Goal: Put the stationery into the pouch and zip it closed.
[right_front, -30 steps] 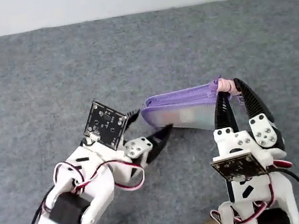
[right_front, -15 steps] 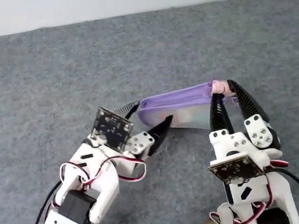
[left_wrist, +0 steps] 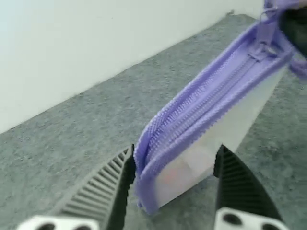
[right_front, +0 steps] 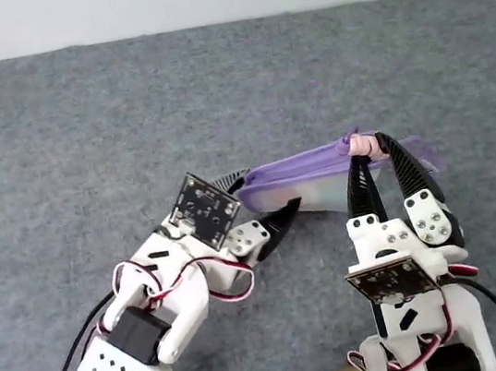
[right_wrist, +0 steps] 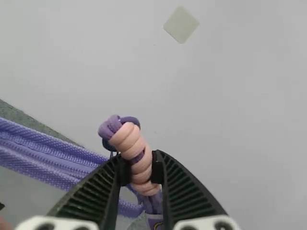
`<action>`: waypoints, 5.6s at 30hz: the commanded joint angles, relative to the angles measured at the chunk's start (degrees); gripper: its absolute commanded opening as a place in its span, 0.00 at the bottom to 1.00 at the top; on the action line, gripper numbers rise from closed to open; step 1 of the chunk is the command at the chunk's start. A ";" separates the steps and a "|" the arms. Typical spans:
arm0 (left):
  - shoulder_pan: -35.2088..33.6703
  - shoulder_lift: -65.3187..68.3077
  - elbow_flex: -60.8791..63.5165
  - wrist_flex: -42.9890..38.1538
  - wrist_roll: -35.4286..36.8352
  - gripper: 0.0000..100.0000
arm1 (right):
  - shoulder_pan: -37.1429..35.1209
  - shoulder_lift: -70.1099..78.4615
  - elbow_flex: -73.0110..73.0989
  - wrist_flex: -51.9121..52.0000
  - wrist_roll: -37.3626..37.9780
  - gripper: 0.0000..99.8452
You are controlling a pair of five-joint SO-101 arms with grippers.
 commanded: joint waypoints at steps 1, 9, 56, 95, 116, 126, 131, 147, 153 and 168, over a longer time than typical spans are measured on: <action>3.96 0.88 -2.07 -0.79 -0.26 0.25 | -1.10 -0.31 -0.35 -0.22 2.29 0.01; 7.12 0.88 -3.30 -0.97 -0.44 0.02 | -0.92 -0.31 -0.79 -0.40 2.99 0.01; 3.60 -0.62 -8.75 3.25 3.25 0.01 | 9.98 0.31 8.35 -12.88 3.43 0.01; -7.03 -21.54 -9.98 24.53 5.01 0.21 | 14.55 0.13 21.80 -26.68 3.43 0.01; -42.20 -21.19 -20.97 31.74 8.97 0.34 | 14.11 0.31 27.60 -6.55 -7.21 0.01; -52.13 -21.54 -15.69 36.84 9.67 0.34 | 13.93 -0.22 27.08 4.62 -17.23 0.01; -51.96 -21.63 -12.09 38.95 13.10 0.34 | 13.76 -0.31 26.11 9.63 -25.14 0.01; -51.78 -21.63 -2.77 37.54 13.80 0.06 | 2.15 -0.31 21.45 22.46 -33.76 0.28; -48.00 -23.38 1.89 37.45 13.80 0.04 | 1.63 -0.31 20.57 25.63 -33.67 0.28; -37.71 -41.41 28.53 15.91 13.45 0.02 | 13.41 -0.31 17.67 32.22 -33.49 0.02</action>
